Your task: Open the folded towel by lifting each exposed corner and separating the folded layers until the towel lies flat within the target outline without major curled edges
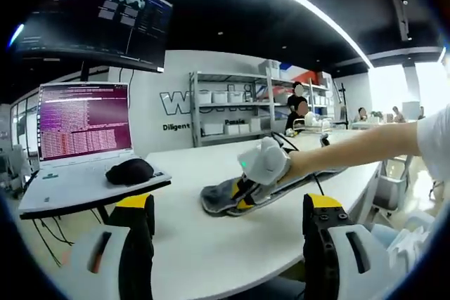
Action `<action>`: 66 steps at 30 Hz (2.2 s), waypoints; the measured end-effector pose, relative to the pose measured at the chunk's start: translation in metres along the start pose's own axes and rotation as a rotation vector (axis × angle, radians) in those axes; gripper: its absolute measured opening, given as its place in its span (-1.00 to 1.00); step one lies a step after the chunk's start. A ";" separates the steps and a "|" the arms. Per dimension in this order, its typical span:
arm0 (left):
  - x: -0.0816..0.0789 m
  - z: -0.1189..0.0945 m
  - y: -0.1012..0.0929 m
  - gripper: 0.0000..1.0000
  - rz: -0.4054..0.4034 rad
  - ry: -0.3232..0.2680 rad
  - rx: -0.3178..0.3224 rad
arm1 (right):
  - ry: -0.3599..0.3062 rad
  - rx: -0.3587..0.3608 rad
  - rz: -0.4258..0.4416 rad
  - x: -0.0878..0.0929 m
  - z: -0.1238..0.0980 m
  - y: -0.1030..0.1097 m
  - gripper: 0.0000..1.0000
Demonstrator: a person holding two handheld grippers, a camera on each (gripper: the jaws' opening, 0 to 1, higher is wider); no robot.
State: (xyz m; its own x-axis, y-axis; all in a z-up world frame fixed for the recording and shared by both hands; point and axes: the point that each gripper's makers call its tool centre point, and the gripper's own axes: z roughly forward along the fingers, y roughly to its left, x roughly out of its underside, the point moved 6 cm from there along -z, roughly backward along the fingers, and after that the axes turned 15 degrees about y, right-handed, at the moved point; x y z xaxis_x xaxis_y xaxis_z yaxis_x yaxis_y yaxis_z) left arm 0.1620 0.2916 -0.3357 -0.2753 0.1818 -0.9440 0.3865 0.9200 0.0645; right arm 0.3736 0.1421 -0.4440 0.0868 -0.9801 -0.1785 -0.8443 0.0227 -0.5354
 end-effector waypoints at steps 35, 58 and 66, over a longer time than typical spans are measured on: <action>0.002 0.002 -0.015 0.71 0.005 0.001 -0.002 | -0.031 0.258 0.128 0.022 -0.076 -0.085 -0.98; 0.004 0.000 -0.009 0.71 -0.010 -0.003 -0.007 | 0.023 0.385 0.086 0.015 -0.087 -0.124 -1.00; 0.006 -0.001 -0.008 0.71 -0.017 -0.002 -0.010 | 0.035 0.407 0.097 0.019 -0.087 -0.133 -1.00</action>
State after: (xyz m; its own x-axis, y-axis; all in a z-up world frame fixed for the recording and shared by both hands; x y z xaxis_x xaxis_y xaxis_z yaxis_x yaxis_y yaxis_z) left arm 0.1569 0.2859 -0.3414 -0.2796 0.1656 -0.9457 0.3728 0.9265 0.0520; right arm 0.4412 0.1036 -0.3043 -0.0071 -0.9755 -0.2197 -0.5692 0.1846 -0.8012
